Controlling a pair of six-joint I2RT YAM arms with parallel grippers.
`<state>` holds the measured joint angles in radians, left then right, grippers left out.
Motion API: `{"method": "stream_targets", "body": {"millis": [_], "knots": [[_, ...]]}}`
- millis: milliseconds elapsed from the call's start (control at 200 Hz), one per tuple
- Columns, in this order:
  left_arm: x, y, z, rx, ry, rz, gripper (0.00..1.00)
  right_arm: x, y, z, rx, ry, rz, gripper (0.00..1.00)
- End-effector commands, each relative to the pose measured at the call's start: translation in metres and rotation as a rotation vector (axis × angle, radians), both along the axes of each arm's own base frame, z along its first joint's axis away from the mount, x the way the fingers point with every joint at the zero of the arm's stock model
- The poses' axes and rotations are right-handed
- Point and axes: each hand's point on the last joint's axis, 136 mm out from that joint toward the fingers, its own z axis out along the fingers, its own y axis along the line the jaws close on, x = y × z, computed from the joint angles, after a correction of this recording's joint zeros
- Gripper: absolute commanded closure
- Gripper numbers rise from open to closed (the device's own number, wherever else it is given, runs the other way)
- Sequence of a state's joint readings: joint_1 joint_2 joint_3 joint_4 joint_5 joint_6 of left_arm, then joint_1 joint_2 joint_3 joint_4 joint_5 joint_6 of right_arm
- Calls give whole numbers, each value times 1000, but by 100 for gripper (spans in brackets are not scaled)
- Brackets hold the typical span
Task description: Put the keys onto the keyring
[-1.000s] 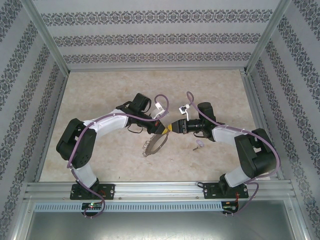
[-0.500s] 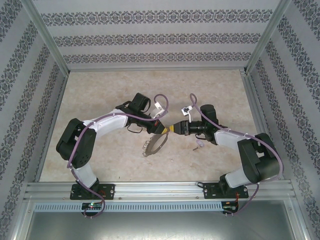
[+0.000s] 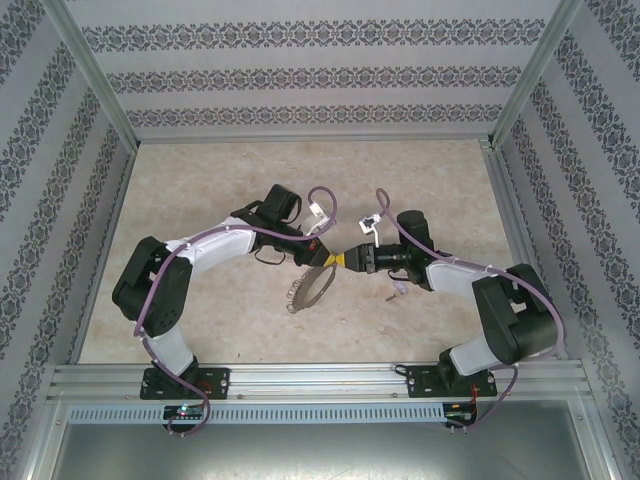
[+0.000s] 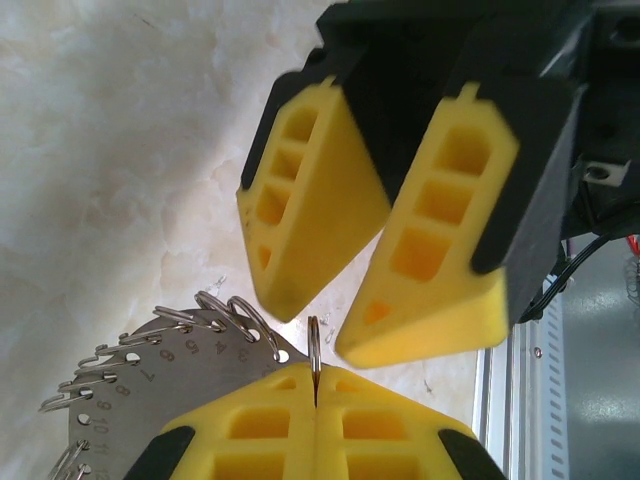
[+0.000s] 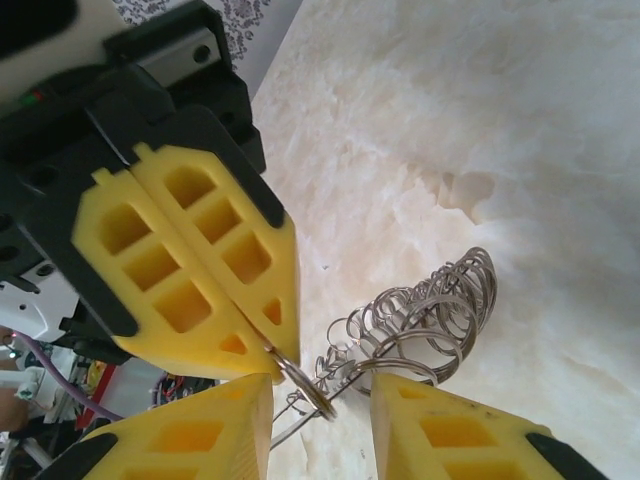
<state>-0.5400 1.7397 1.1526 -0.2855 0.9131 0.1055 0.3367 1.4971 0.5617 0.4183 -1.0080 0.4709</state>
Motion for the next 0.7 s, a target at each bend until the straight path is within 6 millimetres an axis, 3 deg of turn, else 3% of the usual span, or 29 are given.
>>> {"method": "stream_targets", "body": {"millis": [0,390,465,550,694], "knots": [[4,-1,27,-53,-57,-17,100,3,8,8,30,-33,33,69],[2,-2,24,-56,-39,-28,100,11,8,14,32,-50,15,73],[2,-2,24,-55,-37,-30,100,12,8,15,33,-51,13,79],[3,-2,24,-52,-37,-25,100,14,9,16,33,-52,11,97],[22,6,26,-34,-110,86,68,17,5,12,20,-56,-17,100]]}}
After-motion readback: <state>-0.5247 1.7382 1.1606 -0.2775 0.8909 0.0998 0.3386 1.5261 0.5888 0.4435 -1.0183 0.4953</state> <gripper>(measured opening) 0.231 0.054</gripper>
